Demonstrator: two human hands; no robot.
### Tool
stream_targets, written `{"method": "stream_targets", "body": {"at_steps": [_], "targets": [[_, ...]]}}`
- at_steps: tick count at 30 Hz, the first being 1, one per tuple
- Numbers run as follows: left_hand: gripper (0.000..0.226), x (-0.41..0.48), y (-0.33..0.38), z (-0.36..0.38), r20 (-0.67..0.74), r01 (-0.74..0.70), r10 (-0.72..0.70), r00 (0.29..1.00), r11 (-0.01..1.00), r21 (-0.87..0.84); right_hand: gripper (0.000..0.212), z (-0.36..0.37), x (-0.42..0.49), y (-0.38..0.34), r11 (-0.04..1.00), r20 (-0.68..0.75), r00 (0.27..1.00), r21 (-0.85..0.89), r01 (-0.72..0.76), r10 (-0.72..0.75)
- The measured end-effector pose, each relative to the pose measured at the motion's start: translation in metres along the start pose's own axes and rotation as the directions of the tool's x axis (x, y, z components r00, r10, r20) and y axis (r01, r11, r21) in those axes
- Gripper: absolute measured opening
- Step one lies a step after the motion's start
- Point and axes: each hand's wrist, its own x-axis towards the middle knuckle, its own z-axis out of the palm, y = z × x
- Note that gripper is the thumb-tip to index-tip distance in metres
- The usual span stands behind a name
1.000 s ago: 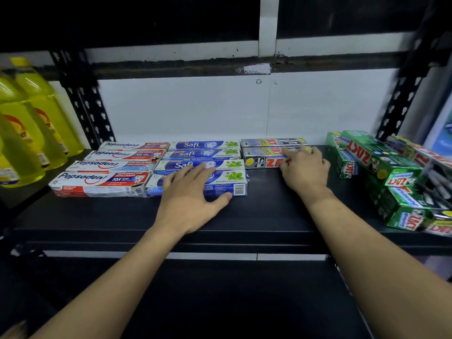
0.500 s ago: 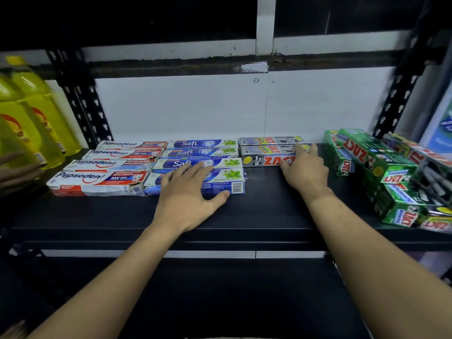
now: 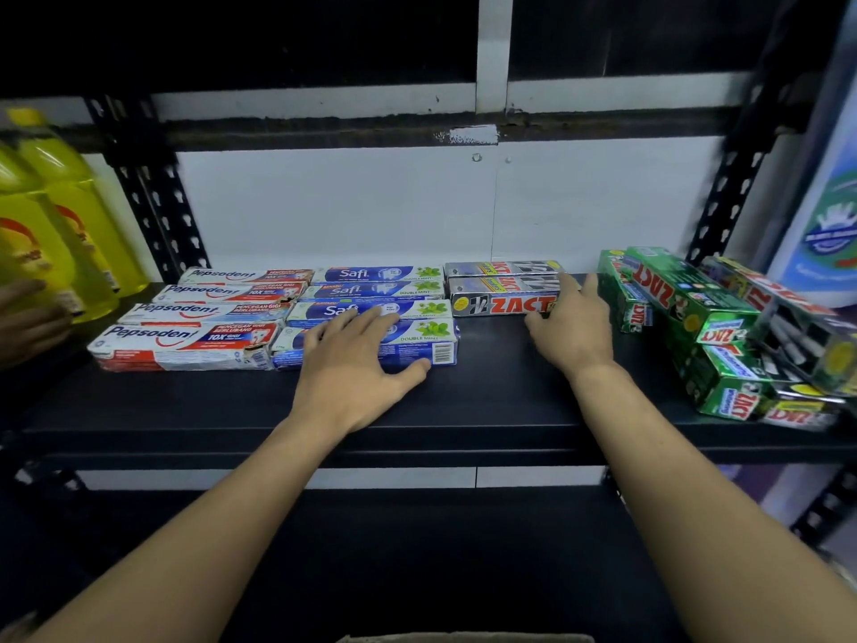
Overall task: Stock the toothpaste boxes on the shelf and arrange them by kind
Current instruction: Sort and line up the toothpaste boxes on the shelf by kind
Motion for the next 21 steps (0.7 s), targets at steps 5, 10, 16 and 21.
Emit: {"method": "stream_targets", "body": {"at_steps": [5,10,16,21], "targets": [[0.08,-0.001,0.0,-0.001,-0.01,-0.002,0.002,1.0,1.0,-0.007,0.057,-0.035,-0.05,-0.005,0.968,-0.111,0.963,-0.062,0.241,-0.247],[0.079,-0.002,0.0,-0.001,-0.017,-0.011,0.011,1.0,1.0,0.0,0.042,-0.098,-0.062,0.003,0.921,-0.324,0.864,-0.2,0.335,-0.385],[0.079,-0.002,0.0,-0.001,-0.015,-0.014,0.014,1.0,1.0,0.009,0.044,-0.132,-0.052,0.057,0.891,-0.269,0.918,-0.426,0.157,-0.291],[0.077,-0.003,0.001,-0.002,-0.029,-0.018,0.018,0.999,1.0,0.007,0.045,-0.116,-0.066,0.083,0.931,-0.321,0.9,-0.308,0.196,-0.295]]}}
